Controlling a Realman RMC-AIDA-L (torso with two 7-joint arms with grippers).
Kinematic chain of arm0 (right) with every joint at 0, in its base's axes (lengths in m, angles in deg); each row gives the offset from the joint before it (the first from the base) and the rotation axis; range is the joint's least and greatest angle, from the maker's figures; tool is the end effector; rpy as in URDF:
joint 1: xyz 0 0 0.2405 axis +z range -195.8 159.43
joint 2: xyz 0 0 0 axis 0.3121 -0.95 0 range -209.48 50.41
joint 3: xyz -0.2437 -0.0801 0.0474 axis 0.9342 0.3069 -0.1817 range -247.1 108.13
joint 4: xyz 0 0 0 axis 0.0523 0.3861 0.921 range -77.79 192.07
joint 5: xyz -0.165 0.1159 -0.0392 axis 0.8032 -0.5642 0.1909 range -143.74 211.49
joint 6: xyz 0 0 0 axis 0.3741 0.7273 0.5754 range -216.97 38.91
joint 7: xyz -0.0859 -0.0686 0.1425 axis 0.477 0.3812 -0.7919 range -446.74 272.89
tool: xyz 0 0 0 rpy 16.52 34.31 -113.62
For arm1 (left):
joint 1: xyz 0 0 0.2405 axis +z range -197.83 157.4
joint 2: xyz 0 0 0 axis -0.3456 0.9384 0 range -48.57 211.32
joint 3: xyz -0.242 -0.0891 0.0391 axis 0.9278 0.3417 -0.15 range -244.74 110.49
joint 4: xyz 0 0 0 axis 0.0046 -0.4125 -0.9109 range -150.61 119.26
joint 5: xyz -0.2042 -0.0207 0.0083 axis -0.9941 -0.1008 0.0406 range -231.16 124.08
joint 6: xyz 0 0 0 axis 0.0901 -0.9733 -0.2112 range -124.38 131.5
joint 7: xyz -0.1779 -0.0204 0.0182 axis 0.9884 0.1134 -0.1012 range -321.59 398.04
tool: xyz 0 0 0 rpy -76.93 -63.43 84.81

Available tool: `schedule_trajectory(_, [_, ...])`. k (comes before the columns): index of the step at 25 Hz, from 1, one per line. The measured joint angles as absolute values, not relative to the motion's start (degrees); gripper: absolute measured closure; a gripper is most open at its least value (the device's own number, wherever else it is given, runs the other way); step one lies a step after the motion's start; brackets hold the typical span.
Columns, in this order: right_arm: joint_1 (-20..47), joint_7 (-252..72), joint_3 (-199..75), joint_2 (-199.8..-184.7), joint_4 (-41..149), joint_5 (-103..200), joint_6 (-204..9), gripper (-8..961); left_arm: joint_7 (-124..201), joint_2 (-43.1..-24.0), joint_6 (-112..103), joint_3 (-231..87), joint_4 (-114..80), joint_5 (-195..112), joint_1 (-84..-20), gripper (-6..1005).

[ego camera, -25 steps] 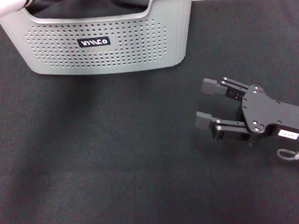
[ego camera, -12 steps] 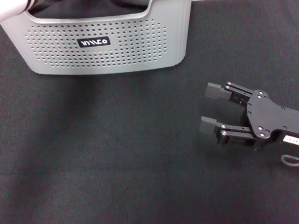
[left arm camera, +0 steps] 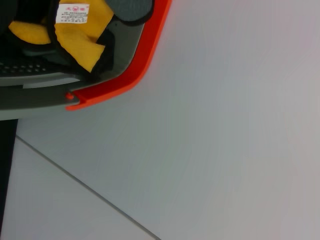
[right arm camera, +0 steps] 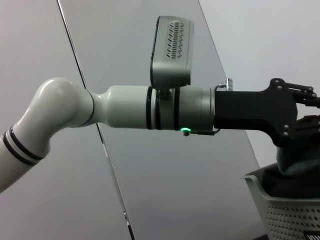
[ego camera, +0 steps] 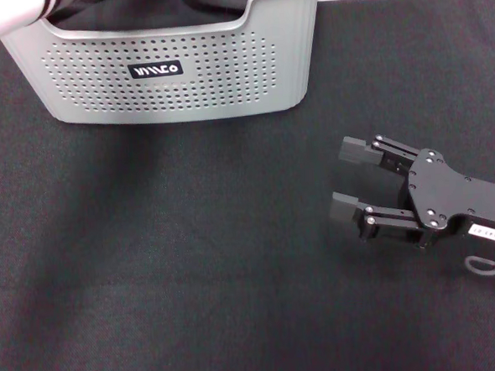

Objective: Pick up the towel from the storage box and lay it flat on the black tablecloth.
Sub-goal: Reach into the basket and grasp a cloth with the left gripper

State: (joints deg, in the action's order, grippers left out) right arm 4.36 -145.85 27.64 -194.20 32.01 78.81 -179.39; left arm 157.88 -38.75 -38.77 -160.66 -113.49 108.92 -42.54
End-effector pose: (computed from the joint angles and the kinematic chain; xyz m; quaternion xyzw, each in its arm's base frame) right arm 0.1996 0.2829 -0.0604 -0.8752 0.1568 0.4516 0.0748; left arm -0.1043 0.4192 0.0250 -0.8491 0.1516 0.0919 0.4976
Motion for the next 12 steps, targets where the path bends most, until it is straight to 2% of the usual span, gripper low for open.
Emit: schedule_trajectory(12, [4.23, -145.81, 27.64, -194.23, 32.01, 78.58, -179.36, 88, 156.02, -38.82, -35.47, -160.64, -109.88, 108.98, -43.41, 628])
